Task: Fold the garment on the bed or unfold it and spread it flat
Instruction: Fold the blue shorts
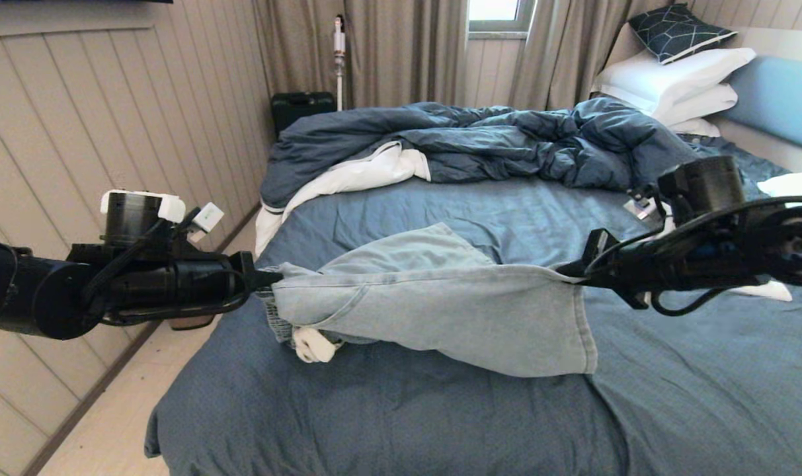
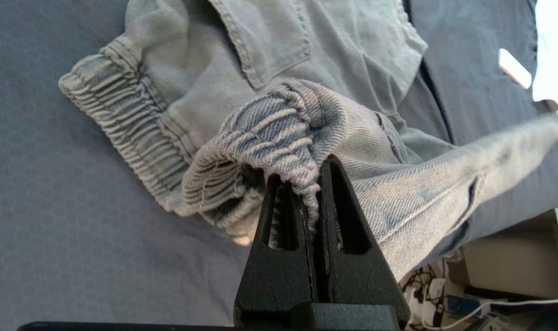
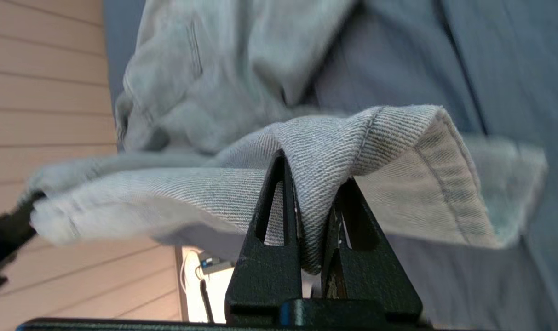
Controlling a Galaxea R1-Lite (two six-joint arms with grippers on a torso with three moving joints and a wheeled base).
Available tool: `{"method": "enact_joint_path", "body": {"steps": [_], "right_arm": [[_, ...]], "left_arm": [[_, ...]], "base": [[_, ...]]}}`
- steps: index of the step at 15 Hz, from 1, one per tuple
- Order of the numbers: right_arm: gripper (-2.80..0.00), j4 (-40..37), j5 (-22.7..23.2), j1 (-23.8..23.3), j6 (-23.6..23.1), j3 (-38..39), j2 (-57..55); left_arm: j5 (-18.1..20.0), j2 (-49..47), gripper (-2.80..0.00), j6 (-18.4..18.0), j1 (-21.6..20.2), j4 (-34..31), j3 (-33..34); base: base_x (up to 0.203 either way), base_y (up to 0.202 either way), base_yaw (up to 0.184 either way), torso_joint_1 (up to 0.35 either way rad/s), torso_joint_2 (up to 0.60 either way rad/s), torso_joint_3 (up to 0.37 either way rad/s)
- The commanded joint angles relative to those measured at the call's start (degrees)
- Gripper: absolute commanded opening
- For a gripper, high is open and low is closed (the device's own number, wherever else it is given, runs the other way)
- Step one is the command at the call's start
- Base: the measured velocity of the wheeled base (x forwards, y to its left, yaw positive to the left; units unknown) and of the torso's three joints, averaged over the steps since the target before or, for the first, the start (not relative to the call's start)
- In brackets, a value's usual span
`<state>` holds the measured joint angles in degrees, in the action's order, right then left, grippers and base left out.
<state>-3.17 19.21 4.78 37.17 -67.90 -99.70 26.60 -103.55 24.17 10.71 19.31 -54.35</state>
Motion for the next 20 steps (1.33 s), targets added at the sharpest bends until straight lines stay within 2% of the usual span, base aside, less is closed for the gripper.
{"method": "enact_joint_path", "body": {"steps": [1, 5, 9, 14, 17, 20], "right_arm": [[-2.80, -0.4, 0.1, 0.3, 0.3, -6.3, -5.5], [-2.80, -3.0, -1.8, 1.2, 0.1, -19.3, -11.2], [-2.80, -10.2, -2.7, 2.5, -0.7, -33.0, -16.5], [-2.80, -16.7, -3.7, 3.8, -1.5, -43.9, -21.6], [-2.80, -18.2, -4.0, 4.1, -1.3, -42.2, -18.4], [-2.80, -19.6, -3.9, 4.2, -1.2, -34.7, -11.6]], "left_arm": [[0.2, -2.0, -2.80, 0.2, -0.1, 0.1, -0.5], [0.0, -3.6, -2.80, 0.2, -0.7, 2.7, -1.8], [-0.1, -5.0, -2.80, 1.4, -0.7, 6.2, -1.5], [-0.1, -4.8, -2.80, 1.6, -1.0, 6.2, -1.4], [-0.1, -0.3, -2.80, 1.6, -0.9, 5.4, 0.2], [-0.1, 4.4, -2.80, 1.4, -0.2, 5.3, 6.1]], "base": [[0.000, 0.000, 0.000, 0.000, 0.00, 0.000], [0.000, 0.000, 0.000, 0.000, 0.00, 0.000], [0.000, 0.000, 0.000, 0.000, 0.00, 0.000], [0.000, 0.000, 0.000, 0.000, 0.00, 0.000], [0.000, 0.000, 0.000, 0.000, 0.00, 0.000], [0.000, 0.000, 0.000, 0.000, 0.00, 0.000]]}}
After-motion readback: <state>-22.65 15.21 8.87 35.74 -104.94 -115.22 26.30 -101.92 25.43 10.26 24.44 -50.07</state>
